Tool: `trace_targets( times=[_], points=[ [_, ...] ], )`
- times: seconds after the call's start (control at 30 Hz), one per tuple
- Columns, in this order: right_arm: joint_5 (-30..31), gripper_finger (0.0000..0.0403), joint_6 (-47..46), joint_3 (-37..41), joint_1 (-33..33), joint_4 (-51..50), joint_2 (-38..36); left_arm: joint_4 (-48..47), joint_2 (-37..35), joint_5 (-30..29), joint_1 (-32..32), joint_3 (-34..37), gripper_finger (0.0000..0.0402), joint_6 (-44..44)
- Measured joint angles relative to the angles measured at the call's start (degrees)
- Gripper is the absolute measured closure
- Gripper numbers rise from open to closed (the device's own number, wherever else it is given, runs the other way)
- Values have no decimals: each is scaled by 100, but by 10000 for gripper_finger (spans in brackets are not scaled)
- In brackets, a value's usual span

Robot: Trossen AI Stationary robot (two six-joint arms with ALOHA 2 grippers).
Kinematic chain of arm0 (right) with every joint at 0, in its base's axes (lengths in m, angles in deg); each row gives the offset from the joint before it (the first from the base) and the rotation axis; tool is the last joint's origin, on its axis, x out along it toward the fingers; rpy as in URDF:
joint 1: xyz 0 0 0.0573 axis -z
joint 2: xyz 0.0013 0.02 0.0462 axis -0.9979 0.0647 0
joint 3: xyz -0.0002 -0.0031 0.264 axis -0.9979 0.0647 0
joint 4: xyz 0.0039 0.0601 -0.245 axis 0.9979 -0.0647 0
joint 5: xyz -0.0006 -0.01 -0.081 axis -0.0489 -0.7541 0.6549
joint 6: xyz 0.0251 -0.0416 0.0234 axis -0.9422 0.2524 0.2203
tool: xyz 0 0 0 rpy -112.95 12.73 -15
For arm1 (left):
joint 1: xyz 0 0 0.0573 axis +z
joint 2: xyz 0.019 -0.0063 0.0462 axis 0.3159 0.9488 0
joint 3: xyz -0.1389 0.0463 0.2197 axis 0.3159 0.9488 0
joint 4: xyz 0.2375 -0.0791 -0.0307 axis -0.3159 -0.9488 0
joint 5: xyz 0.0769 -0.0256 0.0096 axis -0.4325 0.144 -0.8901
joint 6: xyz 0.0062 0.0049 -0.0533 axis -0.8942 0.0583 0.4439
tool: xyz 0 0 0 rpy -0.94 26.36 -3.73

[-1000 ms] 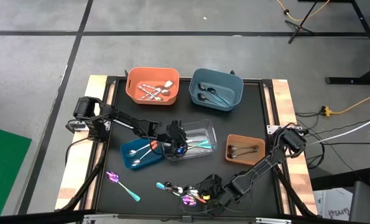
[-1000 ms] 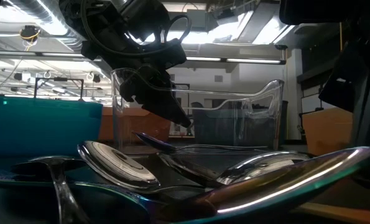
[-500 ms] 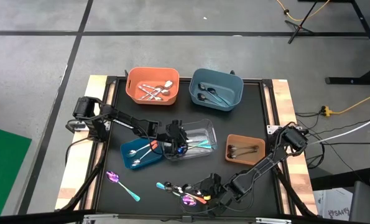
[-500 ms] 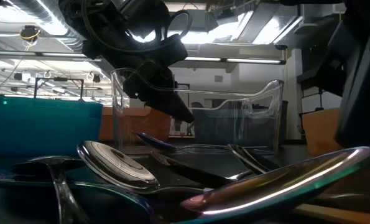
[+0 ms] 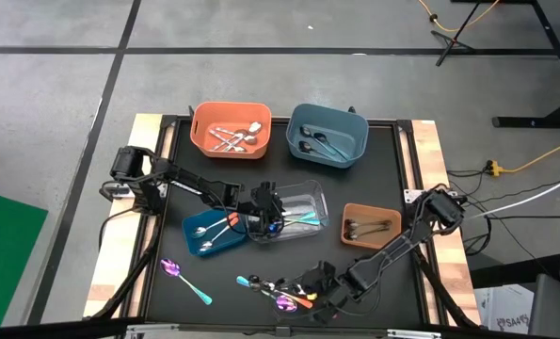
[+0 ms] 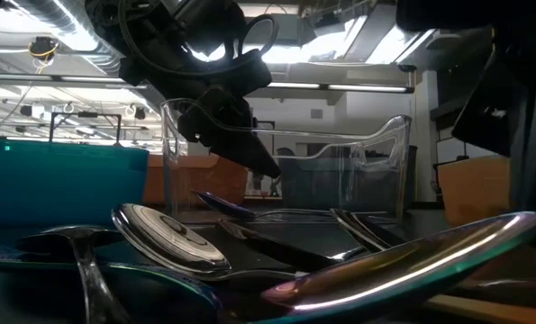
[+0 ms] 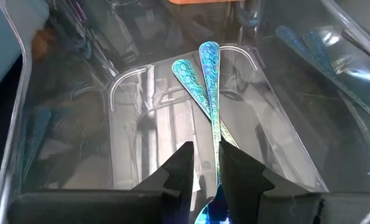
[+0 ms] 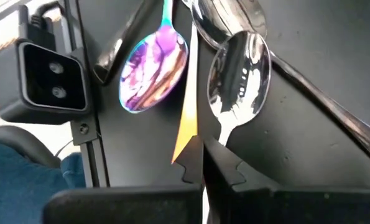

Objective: Sort silverware by color (type)
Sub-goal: Put the orange spoon into the blue bin

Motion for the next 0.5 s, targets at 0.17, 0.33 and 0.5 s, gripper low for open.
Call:
trace_targets(
  times=[0.17,0.33,0.5],
  points=[
    [-306,366,-20,0,116,-94,0,-2,2,0,0,0,333,2],
    [-448,308,-25,-2,112,-116,0,-4,2,0,0,0,333,4],
    [-430,285,24,0,110,-152,0,-4,1,0,0,-2,333,7]
  ],
)
